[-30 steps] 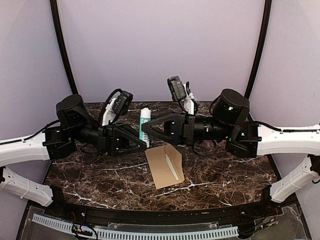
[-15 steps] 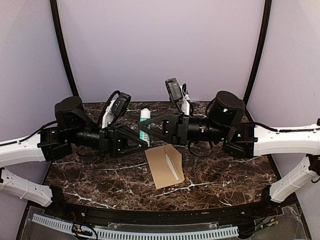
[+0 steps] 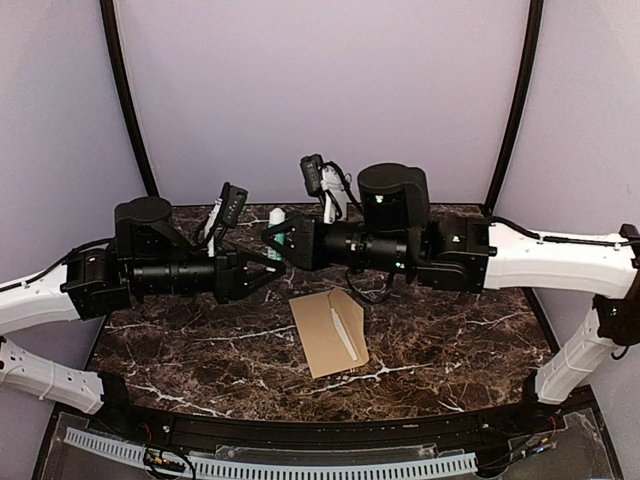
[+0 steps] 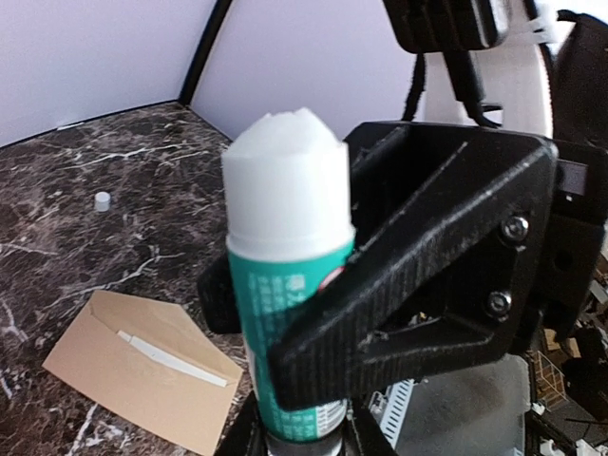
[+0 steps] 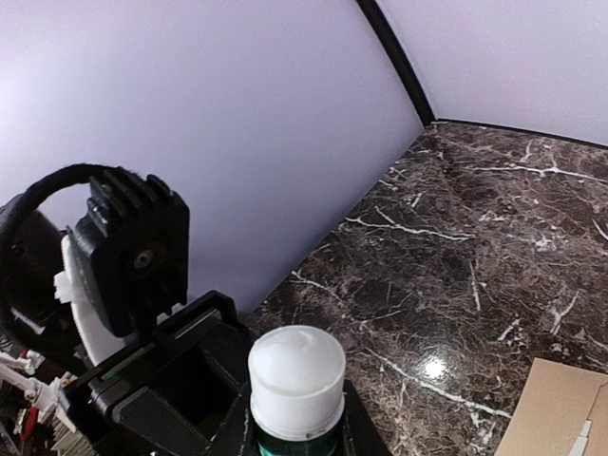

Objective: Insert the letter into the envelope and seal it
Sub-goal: Unscrew the solid glue.

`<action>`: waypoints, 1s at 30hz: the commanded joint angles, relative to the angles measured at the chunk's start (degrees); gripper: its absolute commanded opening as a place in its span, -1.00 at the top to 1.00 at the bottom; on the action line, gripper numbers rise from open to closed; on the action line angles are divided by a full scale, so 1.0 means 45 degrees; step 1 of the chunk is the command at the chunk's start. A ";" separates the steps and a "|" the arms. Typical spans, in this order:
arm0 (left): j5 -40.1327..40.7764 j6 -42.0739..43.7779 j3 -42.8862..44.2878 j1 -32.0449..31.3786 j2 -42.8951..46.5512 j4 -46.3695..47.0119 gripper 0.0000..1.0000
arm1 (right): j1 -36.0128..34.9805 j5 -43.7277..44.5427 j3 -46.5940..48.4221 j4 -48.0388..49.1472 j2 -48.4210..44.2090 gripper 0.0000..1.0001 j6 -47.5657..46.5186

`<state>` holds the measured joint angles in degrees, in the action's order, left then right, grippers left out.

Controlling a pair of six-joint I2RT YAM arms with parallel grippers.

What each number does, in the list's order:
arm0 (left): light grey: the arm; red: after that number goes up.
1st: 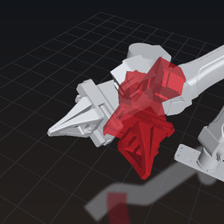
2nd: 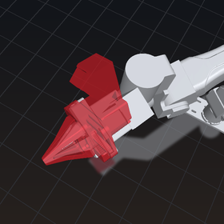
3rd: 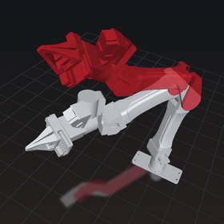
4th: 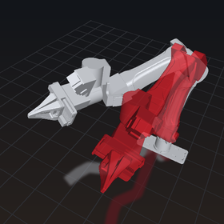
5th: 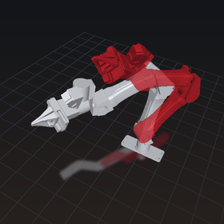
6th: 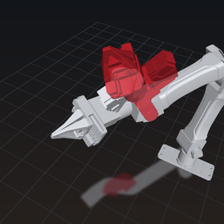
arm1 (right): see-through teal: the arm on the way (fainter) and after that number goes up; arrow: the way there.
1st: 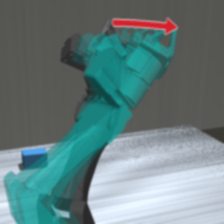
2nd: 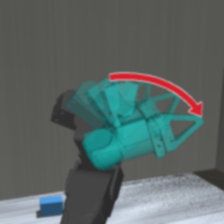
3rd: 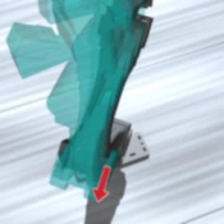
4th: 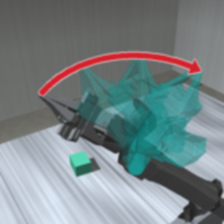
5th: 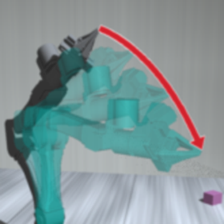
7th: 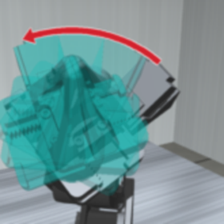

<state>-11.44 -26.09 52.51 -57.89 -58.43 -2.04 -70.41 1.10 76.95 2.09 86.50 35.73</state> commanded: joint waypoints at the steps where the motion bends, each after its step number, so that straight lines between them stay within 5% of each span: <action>1: 0.3312 0.0385 0.0456 0.0133 -0.0450 -0.1148 1.00 | -0.0939 0.1485 0.1899 -0.2106 0.1418 1.00 0.1031; 9: 0.4881 0.0327 0.0989 -0.0147 -0.1391 -0.1981 1.00 | -0.1116 0.3392 0.4898 -0.5305 0.3837 1.00 0.1807; 19: 0.4390 -0.0180 0.0861 -0.0323 -0.1515 -0.1521 1.00 | -0.1119 0.3049 0.3797 -0.3993 0.2931 0.88 0.1817; 30: 0.0172 -0.1118 0.0350 0.0090 0.0083 -0.0427 1.00 | -0.0529 -0.0659 -0.1575 0.1258 -0.1683 -0.18 0.0870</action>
<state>-1.21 -28.32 55.11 -58.26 -61.36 -10.31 -73.10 8.54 75.05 -4.23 84.68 41.34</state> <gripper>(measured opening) 0.228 0.527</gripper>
